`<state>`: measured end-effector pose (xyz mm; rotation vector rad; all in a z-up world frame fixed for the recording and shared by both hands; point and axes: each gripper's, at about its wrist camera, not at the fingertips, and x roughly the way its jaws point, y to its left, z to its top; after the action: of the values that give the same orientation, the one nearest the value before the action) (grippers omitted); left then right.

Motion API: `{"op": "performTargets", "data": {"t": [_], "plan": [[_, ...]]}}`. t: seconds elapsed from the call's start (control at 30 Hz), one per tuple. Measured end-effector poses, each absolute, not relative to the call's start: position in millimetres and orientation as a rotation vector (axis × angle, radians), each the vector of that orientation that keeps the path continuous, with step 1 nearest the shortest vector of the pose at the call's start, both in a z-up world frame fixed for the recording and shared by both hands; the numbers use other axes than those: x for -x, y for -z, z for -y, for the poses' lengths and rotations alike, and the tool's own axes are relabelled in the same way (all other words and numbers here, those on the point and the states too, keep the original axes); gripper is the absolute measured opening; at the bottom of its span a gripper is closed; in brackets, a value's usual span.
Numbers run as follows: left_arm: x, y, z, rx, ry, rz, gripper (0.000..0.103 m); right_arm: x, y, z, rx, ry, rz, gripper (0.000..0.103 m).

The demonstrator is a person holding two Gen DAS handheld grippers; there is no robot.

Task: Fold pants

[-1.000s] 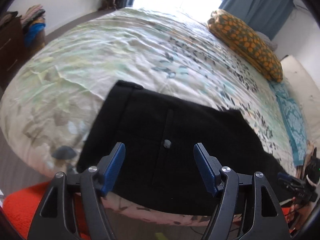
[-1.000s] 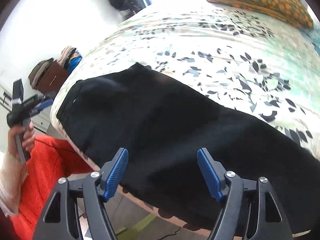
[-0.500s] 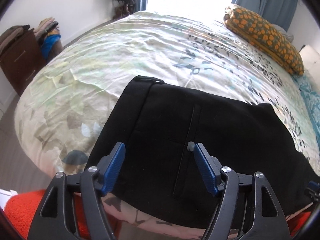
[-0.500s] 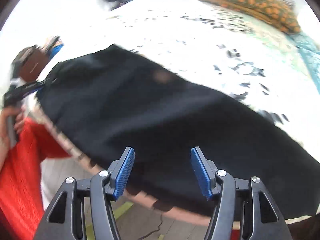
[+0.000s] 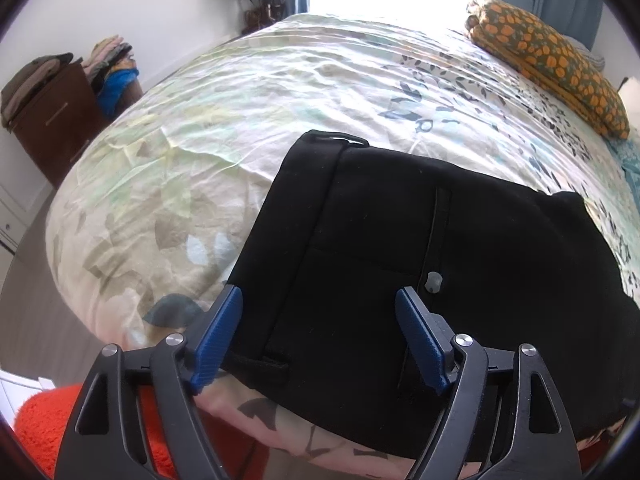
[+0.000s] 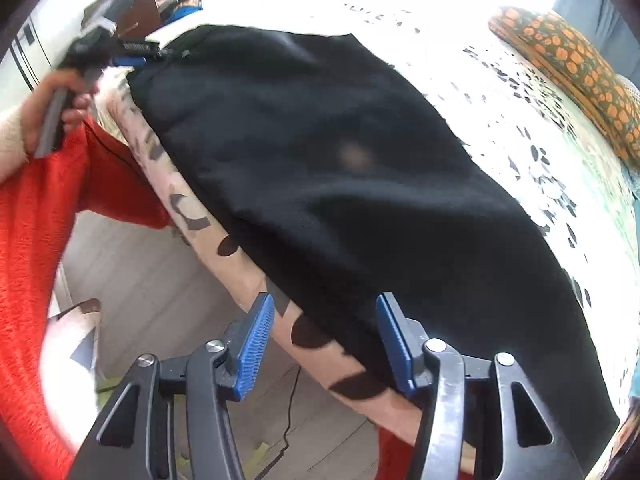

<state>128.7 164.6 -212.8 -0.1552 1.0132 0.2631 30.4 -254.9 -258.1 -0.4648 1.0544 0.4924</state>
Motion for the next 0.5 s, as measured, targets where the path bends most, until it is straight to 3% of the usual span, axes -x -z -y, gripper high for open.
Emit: {"op": "performTargets", "data": {"t": [0.1,0.13,0.17,0.33,0.5], "plan": [[-127.9,213.4,-167.8,0.177,-0.263,-1.012,0.081,-39.6,270.7,247.7,0.407,-0.472,-1.043,0.036],[-127.8,213.8,-167.8,0.174,-0.263,-1.011,0.081,-39.6,275.3,245.1,0.412,-0.467,-1.04,0.019],[-127.6,214.0,-167.8,0.167,-0.263,-1.009,0.082,-37.0,276.4,245.1,0.422,-0.459,-1.036,0.01],[-127.6,216.3,-170.6,0.164,-0.273,-1.01,0.087,-31.2,280.8,249.2,0.418,-0.487,-1.083,0.002],[-126.7,217.6,-174.6,0.189,-0.291,-1.017,0.089,-23.7,275.5,262.8,0.335,-0.474,-1.089,0.001]]}}
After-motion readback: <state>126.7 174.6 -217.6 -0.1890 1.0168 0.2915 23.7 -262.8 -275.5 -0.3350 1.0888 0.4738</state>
